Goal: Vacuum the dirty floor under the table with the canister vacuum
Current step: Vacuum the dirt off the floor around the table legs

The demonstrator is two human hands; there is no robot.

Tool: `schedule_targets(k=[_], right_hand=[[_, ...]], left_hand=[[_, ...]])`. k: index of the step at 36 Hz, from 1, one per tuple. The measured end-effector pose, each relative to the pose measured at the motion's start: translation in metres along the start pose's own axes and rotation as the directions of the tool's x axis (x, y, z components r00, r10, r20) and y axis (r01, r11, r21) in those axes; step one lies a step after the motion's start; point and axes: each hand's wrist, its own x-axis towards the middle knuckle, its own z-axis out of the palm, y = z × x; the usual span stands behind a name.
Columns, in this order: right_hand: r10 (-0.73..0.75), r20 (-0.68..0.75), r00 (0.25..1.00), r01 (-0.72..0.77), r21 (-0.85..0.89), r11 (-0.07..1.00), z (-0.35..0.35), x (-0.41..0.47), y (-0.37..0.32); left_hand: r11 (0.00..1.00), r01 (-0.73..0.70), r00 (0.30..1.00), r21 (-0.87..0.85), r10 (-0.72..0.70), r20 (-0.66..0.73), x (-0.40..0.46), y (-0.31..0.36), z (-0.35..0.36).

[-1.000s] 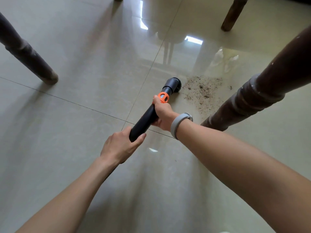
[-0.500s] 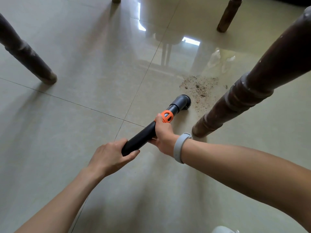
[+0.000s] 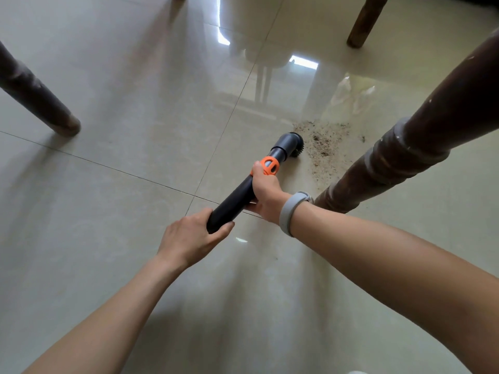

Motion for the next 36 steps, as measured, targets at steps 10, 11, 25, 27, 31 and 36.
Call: schedule_targets(k=[10,11,25,27,31,36], right_hand=[[-0.046,-0.012,0.999,0.046,0.056,0.997,0.006,0.019,-0.032],[-0.048,-0.023,0.999,0.050,0.080,0.996,0.008,0.021,-0.032],[-0.076,-0.079,0.994,0.093,0.242,0.966,0.010,0.030,-0.066],[-0.077,-0.109,0.991,0.100,0.223,0.970,0.006,0.034,-0.067],[-0.064,-0.186,0.980,0.105,0.221,0.970,-0.003,0.041,-0.070],[-0.063,-0.233,0.970,0.120,0.238,0.964,-0.005,0.041,-0.073]], left_hand=[[1.000,0.015,1.000,0.008,-0.015,-0.012,0.038,0.013,-0.006],[1.000,0.011,1.000,0.009,-0.011,-0.008,0.041,0.014,-0.007],[0.995,-0.095,0.994,-0.008,0.094,-0.046,0.097,0.039,-0.021],[0.990,-0.120,0.991,-0.074,0.115,-0.068,0.096,0.038,-0.016],[0.966,-0.110,0.994,-0.234,0.101,-0.047,0.086,0.021,-0.006],[0.963,-0.071,0.997,-0.262,0.059,-0.054,0.087,0.019,-0.005]])
